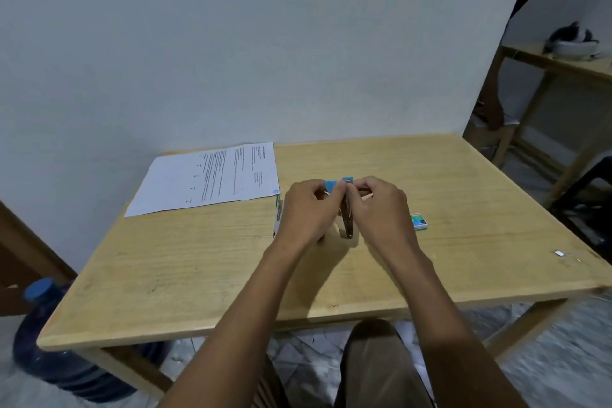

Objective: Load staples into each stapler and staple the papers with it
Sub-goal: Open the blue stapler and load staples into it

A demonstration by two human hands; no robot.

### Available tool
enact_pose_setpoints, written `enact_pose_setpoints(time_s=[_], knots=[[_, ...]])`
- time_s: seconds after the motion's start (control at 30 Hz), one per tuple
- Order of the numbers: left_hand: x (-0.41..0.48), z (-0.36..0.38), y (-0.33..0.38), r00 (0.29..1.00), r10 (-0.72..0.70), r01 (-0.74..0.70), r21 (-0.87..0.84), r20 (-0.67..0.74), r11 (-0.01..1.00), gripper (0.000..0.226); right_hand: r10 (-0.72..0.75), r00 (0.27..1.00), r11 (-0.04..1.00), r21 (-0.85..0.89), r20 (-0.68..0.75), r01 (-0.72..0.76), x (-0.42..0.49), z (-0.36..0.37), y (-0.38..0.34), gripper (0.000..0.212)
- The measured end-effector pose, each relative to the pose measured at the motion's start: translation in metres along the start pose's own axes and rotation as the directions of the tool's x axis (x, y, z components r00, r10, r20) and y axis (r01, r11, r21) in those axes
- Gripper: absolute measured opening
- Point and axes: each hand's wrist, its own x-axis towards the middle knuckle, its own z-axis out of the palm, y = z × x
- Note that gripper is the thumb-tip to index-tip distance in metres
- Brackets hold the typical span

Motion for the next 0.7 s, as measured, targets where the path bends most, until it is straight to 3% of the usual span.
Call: enact_pose_setpoints(time_s=[0.2,0.33,0.43,0.53,0.63,0.7], knots=[[-0.004,0.000,0.008,0.998,0.056,-0.057,-0.019,-0.041,0.998,0.030,0.008,0.999,0.991,0.137,-0.051,-0.001,0.004,0.008,0.006,0.014],[-0.012,-0.007,0.010,0.994,-0.002,-0.015,-0.151,-0.111,0.988,0.024,0.181,0.962,0.956,0.264,-0.203,-0.124,0.014,0.007,0.016,0.019],[-0.015,-0.017,0.006,0.992,-0.106,0.126,-0.391,0.072,0.912,0.012,0.334,0.923,0.877,0.421,-0.192,-0.229,0.024,-0.002,0.020,0.020],[-0.016,-0.024,-0.005,0.910,-0.200,0.356,-0.438,0.362,0.826,0.024,0.407,0.912,0.733,0.613,-0.046,-0.296,0.026,-0.009,0.011,0.015],[-0.021,-0.024,-0.004,0.771,-0.159,0.499,-0.429,0.616,0.753,0.032,0.351,0.921,0.626,0.689,0.168,-0.364,0.018,-0.011,-0.003,0.014],[-0.026,-0.019,0.002,0.737,-0.110,0.548,-0.495,0.667,0.674,0.038,0.289,0.919,0.652,0.648,0.269,-0.395,0.010,-0.008,-0.011,0.016]])
